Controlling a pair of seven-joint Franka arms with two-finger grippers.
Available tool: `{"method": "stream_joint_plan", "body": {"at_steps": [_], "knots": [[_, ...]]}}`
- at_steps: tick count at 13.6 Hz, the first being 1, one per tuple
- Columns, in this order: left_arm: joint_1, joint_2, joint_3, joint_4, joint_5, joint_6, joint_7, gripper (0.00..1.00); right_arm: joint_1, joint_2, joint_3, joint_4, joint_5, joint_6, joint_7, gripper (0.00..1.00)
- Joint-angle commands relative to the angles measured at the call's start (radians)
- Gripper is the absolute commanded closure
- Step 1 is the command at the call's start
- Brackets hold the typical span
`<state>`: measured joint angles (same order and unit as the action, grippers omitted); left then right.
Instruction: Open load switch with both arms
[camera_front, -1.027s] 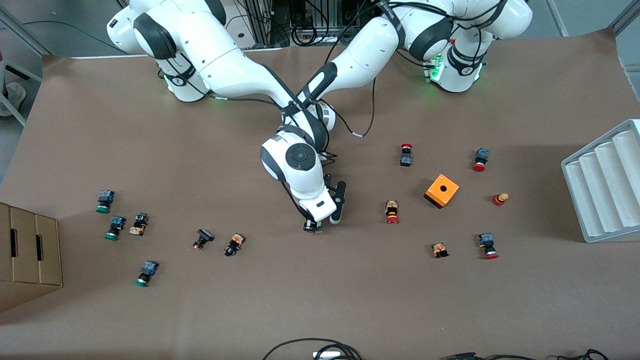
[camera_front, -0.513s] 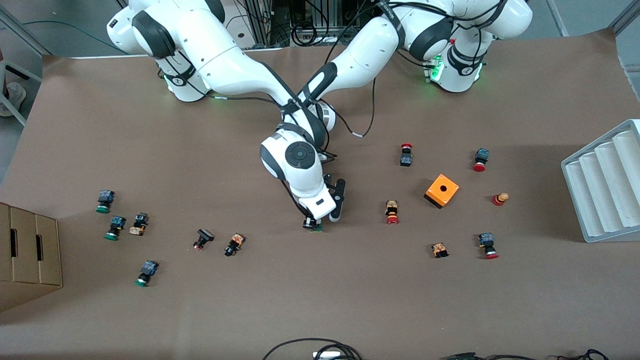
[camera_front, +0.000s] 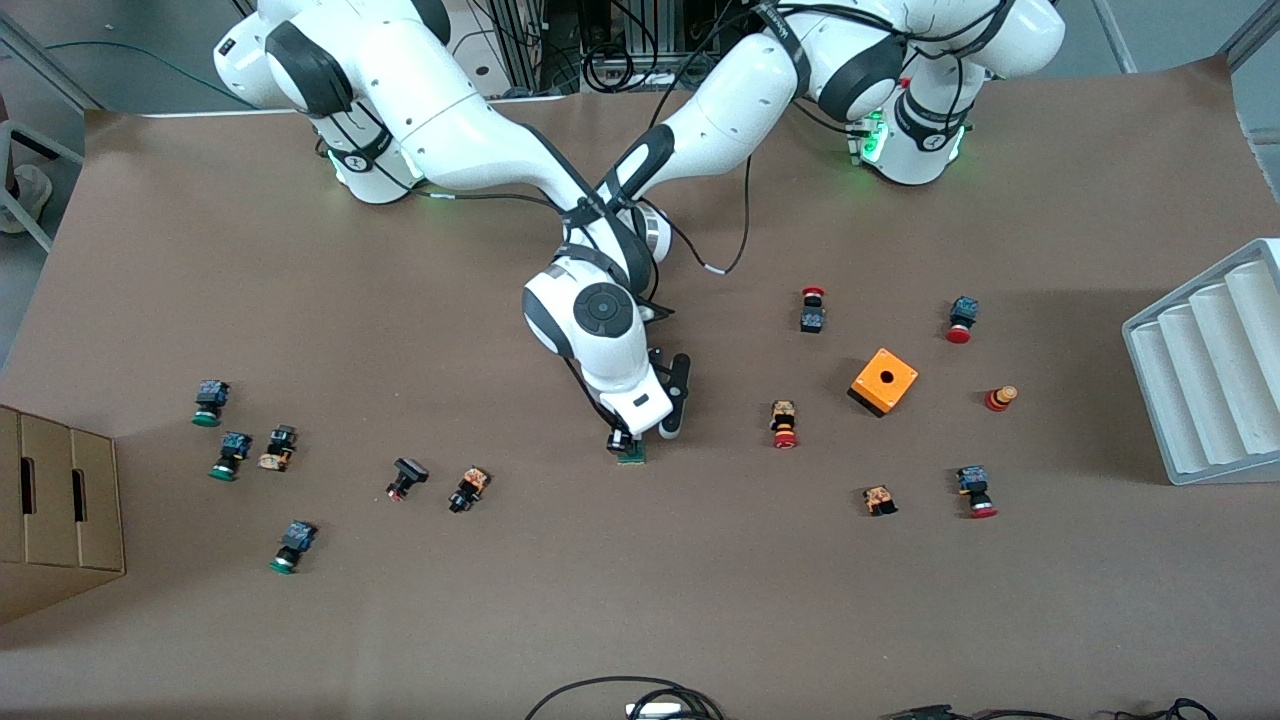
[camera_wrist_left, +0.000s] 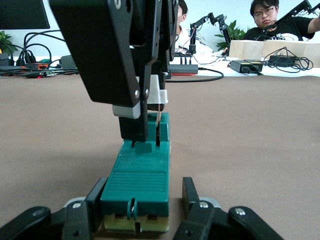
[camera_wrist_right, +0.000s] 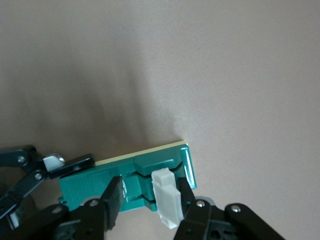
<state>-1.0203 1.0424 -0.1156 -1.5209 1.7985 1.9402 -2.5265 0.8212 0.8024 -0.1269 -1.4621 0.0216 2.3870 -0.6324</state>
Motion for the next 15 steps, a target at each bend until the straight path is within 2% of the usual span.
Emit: {"method": "stream_joint_plan", "body": {"at_steps": [1,15], "knots": [[-0.009,0.031,-0.01,-0.03,-0.014,0.019,-0.023,0.34,0.004,-0.034,0.007,-0.037,0.008,-0.008,0.003,0.48],[-0.009,0.03,-0.01,-0.03,-0.014,0.019,-0.023,0.34,0.001,-0.065,0.023,-0.073,0.008,-0.006,0.003,0.51]]}}
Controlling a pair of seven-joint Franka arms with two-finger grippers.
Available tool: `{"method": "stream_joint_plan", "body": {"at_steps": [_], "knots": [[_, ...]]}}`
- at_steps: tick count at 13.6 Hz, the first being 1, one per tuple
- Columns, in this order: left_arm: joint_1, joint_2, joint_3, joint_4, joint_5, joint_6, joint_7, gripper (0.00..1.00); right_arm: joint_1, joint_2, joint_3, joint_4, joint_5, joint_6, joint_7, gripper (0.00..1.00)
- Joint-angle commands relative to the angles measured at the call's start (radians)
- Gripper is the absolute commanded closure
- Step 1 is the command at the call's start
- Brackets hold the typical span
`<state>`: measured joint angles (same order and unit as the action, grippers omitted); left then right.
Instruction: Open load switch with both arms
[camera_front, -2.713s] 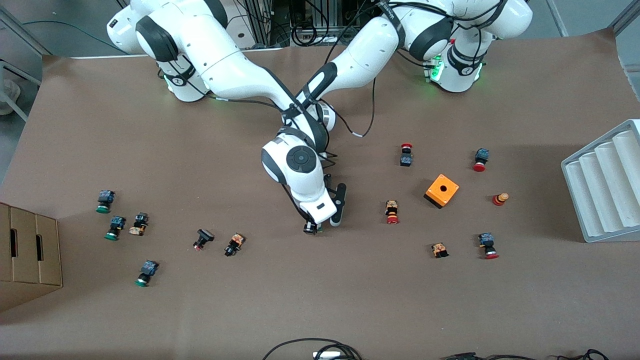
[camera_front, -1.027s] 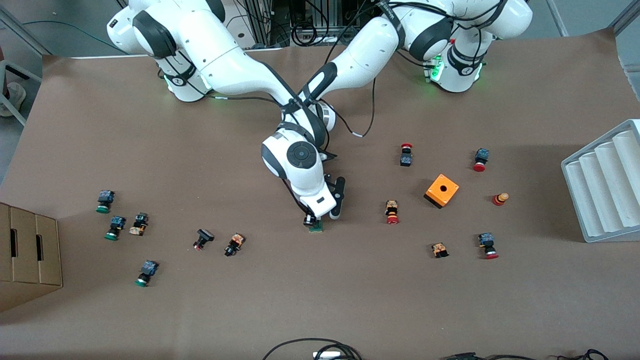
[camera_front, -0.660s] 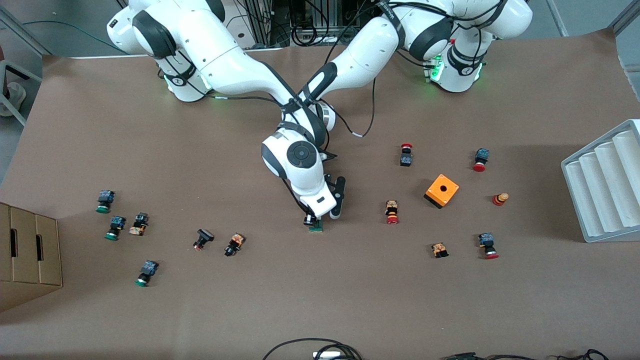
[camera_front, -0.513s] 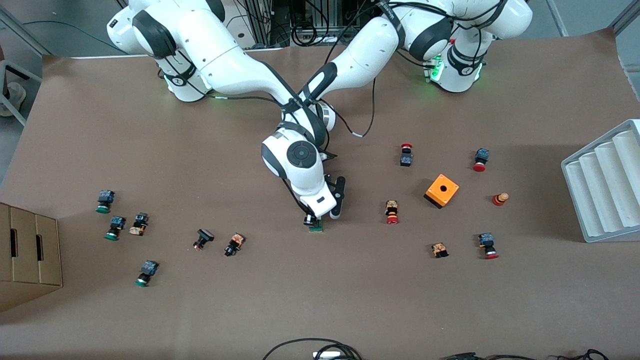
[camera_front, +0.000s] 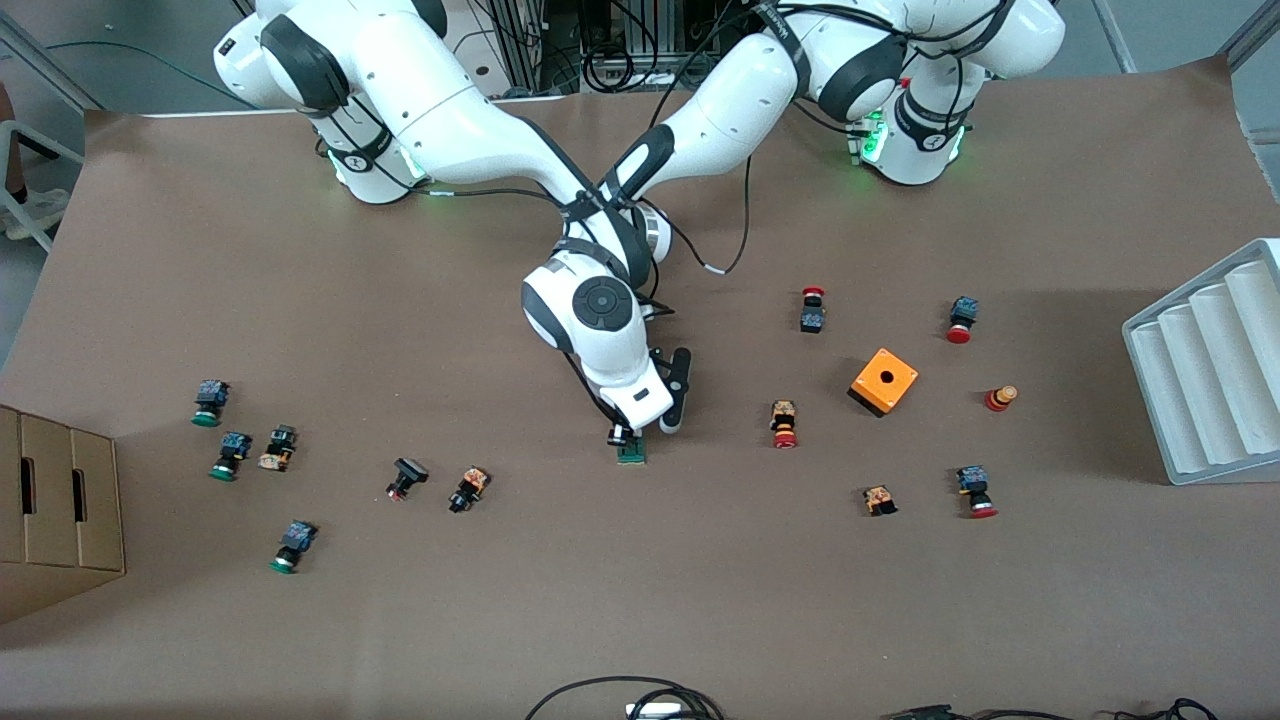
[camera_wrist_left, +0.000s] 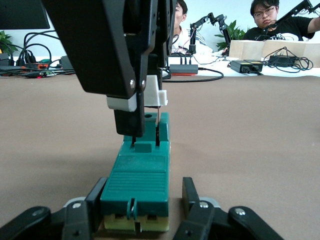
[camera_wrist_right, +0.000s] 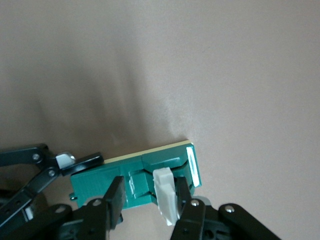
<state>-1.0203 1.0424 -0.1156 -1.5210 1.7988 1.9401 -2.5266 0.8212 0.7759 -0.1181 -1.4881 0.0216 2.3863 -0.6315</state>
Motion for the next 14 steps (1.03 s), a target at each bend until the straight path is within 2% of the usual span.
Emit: {"method": "stream_joint_plan", "body": {"at_steps": [1,14], "knots": [[-0.009,0.03,-0.01,-0.03,-0.015,0.019,-0.023,0.34,0.001,-0.04,0.014,-0.049,0.008,-0.006,0.003,0.51],[-0.009,0.031,-0.01,-0.03,-0.015,0.019,-0.023,0.34,0.007,-0.041,0.014,-0.092,0.004,0.036,0.003,0.54]]}}
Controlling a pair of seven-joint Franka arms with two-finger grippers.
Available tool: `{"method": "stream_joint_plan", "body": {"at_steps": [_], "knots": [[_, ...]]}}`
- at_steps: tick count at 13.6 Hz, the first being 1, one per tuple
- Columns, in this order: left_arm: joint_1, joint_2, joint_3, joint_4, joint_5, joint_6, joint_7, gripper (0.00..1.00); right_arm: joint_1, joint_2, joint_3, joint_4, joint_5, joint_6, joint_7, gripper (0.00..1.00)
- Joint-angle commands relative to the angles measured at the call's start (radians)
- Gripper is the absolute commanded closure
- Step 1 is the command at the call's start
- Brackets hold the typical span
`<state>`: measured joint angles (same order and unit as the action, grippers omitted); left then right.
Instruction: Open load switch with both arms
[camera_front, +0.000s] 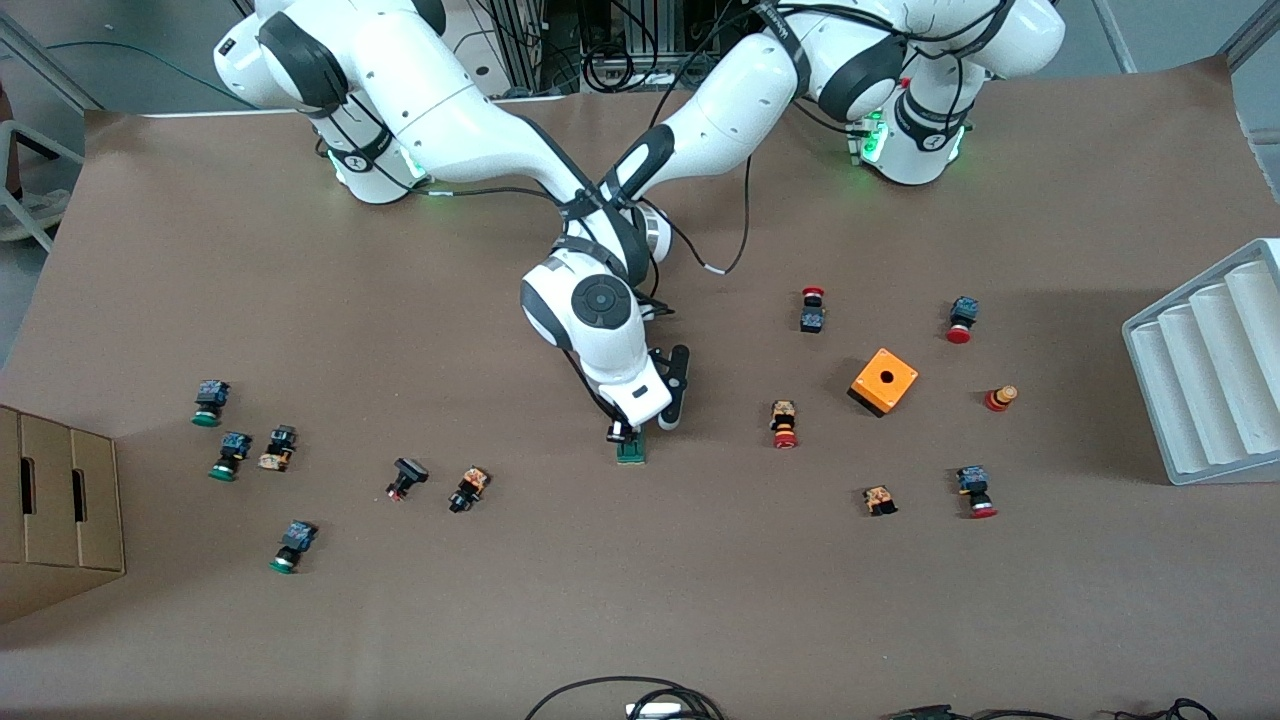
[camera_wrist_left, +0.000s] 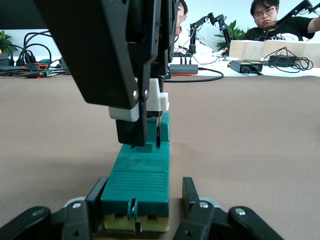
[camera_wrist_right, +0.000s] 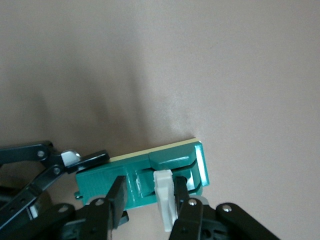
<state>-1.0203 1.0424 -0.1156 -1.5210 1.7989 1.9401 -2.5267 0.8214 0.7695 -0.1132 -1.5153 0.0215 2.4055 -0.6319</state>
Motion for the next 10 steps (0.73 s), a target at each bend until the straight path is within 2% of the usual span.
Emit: {"method": "stream_joint_plan", "body": {"at_steps": [1,10], "knots": [[-0.009,0.03,-0.01,-0.03,-0.015,0.019,-0.023,0.34,0.012,-0.035,0.009,-0.069,0.005,0.02,0.003,0.54],[-0.009,0.03,-0.01,-0.03,-0.015,0.019,-0.023,0.34,0.004,-0.039,0.01,-0.068,0.009,0.035,0.003,0.59]]}}
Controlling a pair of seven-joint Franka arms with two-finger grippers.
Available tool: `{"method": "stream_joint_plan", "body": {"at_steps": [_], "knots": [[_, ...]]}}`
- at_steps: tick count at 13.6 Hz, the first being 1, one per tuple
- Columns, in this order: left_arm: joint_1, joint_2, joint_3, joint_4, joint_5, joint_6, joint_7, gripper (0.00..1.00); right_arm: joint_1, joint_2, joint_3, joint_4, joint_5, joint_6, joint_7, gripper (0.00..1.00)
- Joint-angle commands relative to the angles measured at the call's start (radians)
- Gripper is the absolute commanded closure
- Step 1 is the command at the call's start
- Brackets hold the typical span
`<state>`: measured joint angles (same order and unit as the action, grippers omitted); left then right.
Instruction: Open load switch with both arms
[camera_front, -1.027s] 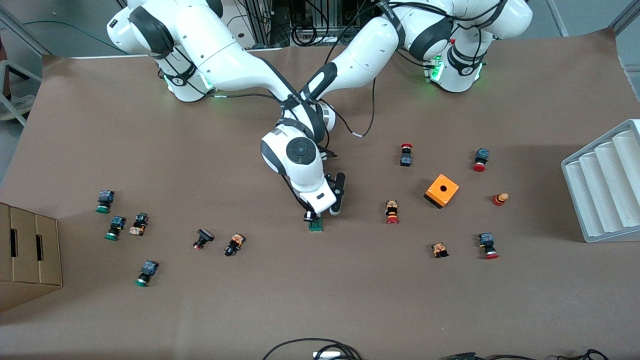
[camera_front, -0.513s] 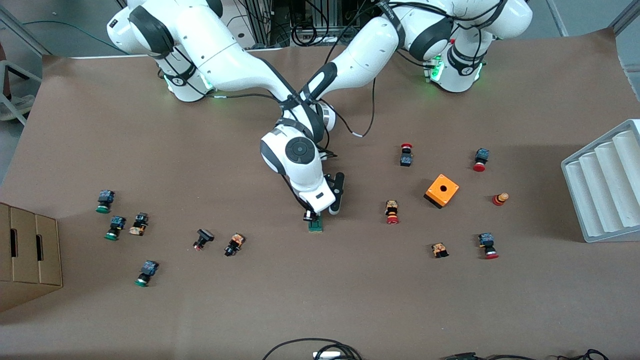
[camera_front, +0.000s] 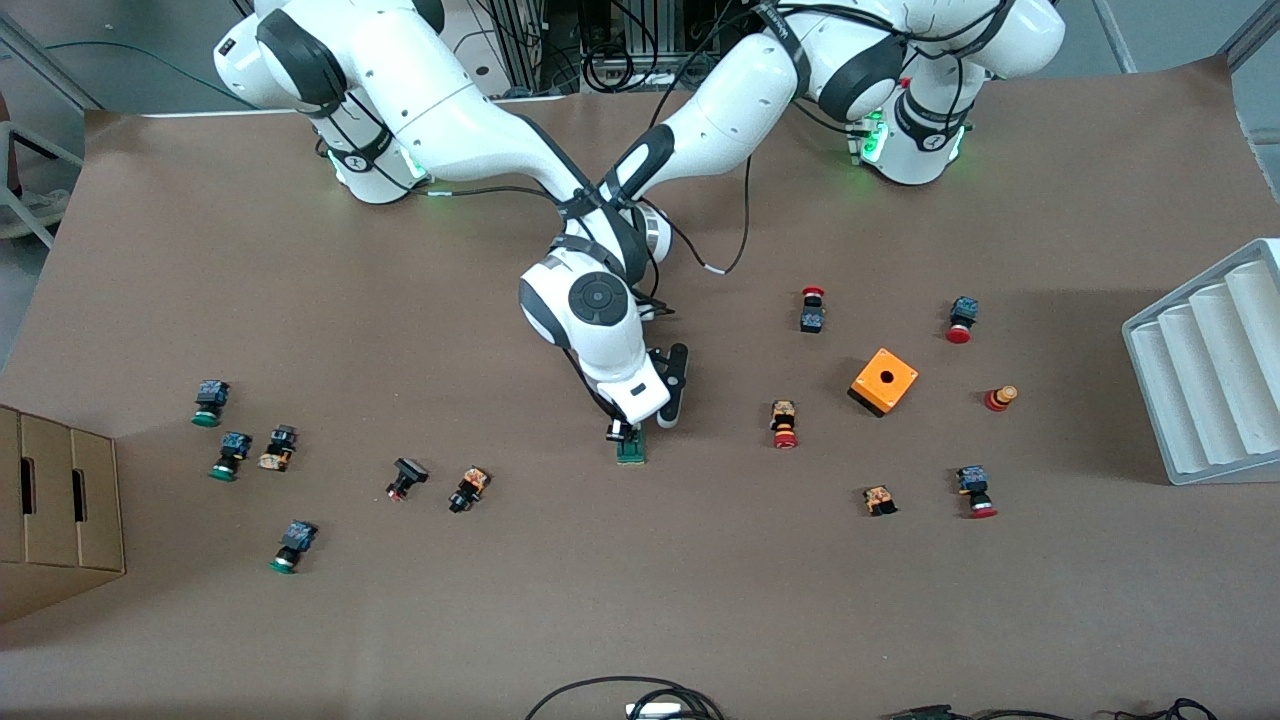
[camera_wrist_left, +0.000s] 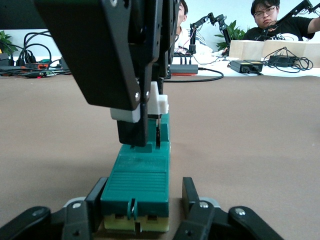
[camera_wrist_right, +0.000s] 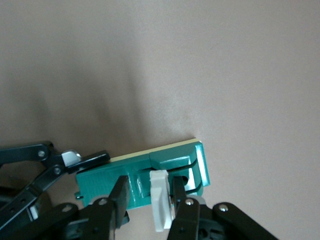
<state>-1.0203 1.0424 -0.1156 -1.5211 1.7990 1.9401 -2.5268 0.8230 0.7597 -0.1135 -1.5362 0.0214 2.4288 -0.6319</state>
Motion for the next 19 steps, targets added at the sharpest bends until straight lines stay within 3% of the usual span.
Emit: {"method": "stream_joint_plan", "body": {"at_steps": [1,19], "knots": [[-0.009,0.03,-0.01,-0.03,-0.015,0.019,-0.023,0.34,0.002,-0.03,0.011,-0.047,0.009,0.012,0.003,0.59],[-0.009,0.028,-0.01,-0.03,-0.015,0.019,-0.023,0.34,-0.002,-0.065,0.011,-0.053,0.005,-0.002,-0.006,0.65]]}}
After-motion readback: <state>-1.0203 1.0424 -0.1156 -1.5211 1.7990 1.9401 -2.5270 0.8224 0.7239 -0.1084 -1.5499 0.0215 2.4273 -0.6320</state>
